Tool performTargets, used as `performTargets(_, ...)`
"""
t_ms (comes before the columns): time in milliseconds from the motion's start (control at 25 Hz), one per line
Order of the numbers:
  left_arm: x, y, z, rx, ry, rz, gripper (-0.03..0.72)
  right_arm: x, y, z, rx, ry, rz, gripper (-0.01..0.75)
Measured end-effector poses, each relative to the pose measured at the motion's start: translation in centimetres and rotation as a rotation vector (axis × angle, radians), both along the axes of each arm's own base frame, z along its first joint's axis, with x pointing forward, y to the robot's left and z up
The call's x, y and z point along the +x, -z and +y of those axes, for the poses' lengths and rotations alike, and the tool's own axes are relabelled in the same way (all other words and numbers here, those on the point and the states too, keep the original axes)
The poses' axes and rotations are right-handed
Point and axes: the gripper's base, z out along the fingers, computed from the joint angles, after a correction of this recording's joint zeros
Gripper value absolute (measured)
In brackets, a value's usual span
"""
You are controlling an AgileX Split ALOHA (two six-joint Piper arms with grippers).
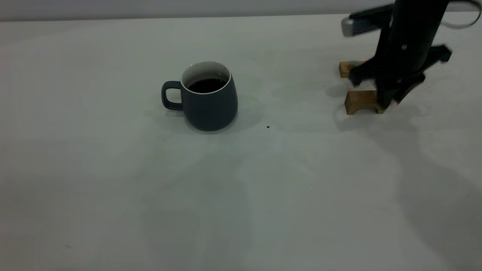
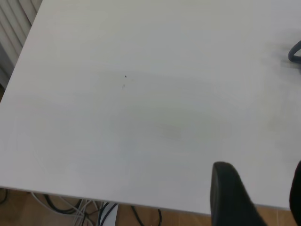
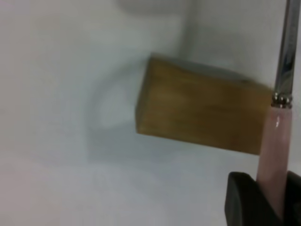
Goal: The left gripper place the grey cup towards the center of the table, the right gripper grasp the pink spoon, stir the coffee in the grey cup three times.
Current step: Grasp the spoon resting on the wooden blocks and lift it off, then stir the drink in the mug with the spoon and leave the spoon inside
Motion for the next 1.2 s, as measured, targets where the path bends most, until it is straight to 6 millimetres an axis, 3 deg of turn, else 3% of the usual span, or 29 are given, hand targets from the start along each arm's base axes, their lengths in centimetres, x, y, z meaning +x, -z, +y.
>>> performTargets(160,0.0,0.0,0.0,0.000,0.000,0.000,0.388,-0.3,-7.4,1.7,0.133,0.106,-0.094,0.136)
performTargets(320,0.0,0.0,0.0,0.000,0.000,0.000,0.388,-2.2,-12.4,6.2,0.469,0.290,-0.046,0.136)
performTargets(520,0.0,0.0,0.0,0.000,0.000,0.000,0.388,-3.8,-14.1,11.8,0.859,0.505,0.138,0.136)
performTargets(760,0.0,0.0,0.0,0.000,0.000,0.000,0.388,-4.7,-16.2,16.0,1.209,0.819,0.353,0.136)
performTargets(1000,0.0,0.0,0.0,0.001,0.001,0.000,0.388,-5.5,-16.8,18.3,1.323,1.188,0.670,0.136)
performTargets(1200,0.0,0.0,0.0,0.001,0.001,0.000,0.388,-4.9,-13.8,18.9,1.302,1.431,0.850,0.136)
